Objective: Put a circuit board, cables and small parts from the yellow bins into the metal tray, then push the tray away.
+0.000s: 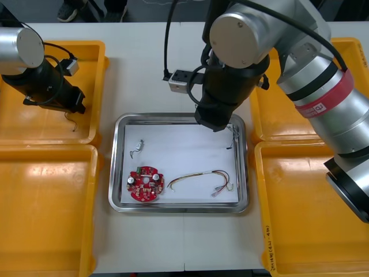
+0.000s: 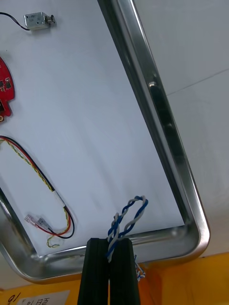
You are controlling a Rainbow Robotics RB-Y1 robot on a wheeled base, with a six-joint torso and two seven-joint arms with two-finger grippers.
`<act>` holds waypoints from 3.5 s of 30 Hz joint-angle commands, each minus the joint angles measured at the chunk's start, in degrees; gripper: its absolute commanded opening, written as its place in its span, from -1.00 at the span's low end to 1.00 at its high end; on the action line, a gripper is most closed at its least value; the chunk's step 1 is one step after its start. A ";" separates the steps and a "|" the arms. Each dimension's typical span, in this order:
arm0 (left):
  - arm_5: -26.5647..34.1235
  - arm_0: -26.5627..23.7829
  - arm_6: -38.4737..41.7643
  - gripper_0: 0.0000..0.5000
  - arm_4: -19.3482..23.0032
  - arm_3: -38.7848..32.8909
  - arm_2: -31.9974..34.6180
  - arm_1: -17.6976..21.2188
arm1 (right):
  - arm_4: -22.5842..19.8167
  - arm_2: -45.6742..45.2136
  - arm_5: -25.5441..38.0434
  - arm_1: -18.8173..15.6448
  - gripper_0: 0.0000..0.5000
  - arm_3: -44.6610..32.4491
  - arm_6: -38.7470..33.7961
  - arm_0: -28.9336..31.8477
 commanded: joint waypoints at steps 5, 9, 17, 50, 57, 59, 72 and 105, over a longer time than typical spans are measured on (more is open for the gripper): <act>-2.44 1.77 -2.31 1.00 -1.65 -0.63 -0.23 -1.12 | 3.45 8.28 -3.55 3.42 -1.00 -0.54 2.71 -3.11; -2.96 2.30 -2.40 1.00 -2.53 -0.63 -0.14 -1.38 | 3.88 10.39 -5.22 4.47 -1.00 0.78 3.42 -3.11; -2.96 2.56 -2.40 1.00 -3.85 -0.63 -0.23 -1.56 | 7.40 14.87 -8.47 6.67 -1.00 3.24 4.91 -3.11; 19.18 2.30 0.23 -1.00 -5.87 -18.56 14.36 1.43 | 10.30 21.20 -13.74 5.97 0.88 6.84 7.63 -3.11; 27.85 2.30 1.29 -1.00 -5.96 -25.07 20.07 1.87 | 8.98 16.90 -10.76 4.91 0.88 5.44 7.81 -3.03; 27.85 2.30 1.73 -1.00 -5.87 -26.74 21.66 1.96 | 8.72 14.87 -8.91 4.47 0.89 4.29 7.72 -3.11; 27.85 2.30 10.69 -1.00 -3.32 -33.24 23.68 3.45 | 0.90 3.18 -0.39 -1.59 0.89 -1.95 5.79 -2.50; 27.85 -2.18 49.01 -0.99 0.37 -45.19 -0.67 -4.90 | -9.83 -19.67 2.74 -22.60 0.89 -26.82 -16.45 22.90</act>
